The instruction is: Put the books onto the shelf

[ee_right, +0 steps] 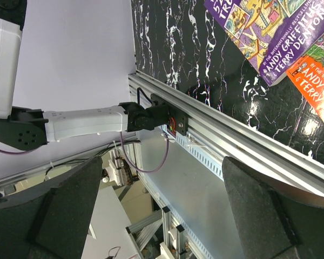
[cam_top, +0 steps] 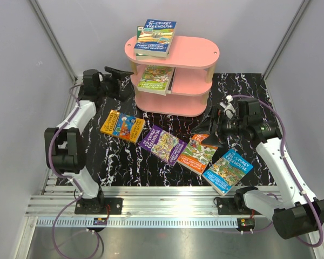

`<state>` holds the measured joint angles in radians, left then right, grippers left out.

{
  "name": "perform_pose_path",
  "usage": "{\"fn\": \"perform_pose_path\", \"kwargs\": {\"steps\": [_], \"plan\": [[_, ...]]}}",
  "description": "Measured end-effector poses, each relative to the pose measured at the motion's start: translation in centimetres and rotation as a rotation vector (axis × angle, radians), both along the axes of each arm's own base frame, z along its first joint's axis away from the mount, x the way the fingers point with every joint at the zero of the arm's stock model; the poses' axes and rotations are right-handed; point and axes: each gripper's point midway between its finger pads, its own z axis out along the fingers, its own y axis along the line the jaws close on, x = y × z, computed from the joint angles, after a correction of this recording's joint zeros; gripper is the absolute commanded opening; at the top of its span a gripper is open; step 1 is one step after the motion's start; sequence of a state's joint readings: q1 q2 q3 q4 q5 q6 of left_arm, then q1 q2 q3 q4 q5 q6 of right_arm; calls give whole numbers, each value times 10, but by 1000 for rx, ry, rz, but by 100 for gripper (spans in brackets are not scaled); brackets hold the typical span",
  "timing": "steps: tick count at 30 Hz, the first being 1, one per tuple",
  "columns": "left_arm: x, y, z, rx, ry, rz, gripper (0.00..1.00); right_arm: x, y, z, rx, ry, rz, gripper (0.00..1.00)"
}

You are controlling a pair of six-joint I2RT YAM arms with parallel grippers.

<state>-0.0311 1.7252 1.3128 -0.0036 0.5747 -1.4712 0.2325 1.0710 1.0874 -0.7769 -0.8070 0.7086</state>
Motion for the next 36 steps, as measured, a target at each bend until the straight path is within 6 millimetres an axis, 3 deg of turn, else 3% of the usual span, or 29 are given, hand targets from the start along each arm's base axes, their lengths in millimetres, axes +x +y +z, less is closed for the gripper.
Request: {"fn": "perform_pose_path", "kwargs": {"steps": [4, 8, 14, 16, 21, 26, 28, 31, 36], "plan": [[6, 6, 28, -5, -114, 12, 99, 0, 0, -3, 2, 9, -2, 100], [-14, 18, 22, 79, -73, 7, 99, 0, 0, -6, 1, 13, -1, 100], [-81, 88, -36, 280, 98, 127, 99, 4, 0, -22, -22, 52, 2, 100], [-107, 94, -55, 343, 144, 127, 99, 8, 0, -38, -41, 91, 2, 100], [-171, 70, -100, 404, 216, 17, 99, 27, 2, -103, -102, 255, -10, 98], [-230, 14, -158, 425, 306, -196, 99, 60, 12, -157, -164, 370, 7, 98], [-245, -5, -167, 430, 319, -269, 99, 82, 21, -168, -175, 365, 23, 98], [-252, -29, -171, 438, 303, -344, 99, 117, 31, -183, -191, 322, 37, 97], [-260, -49, -188, 459, 334, -402, 99, 149, 36, -216, -224, 300, 39, 96]]}}
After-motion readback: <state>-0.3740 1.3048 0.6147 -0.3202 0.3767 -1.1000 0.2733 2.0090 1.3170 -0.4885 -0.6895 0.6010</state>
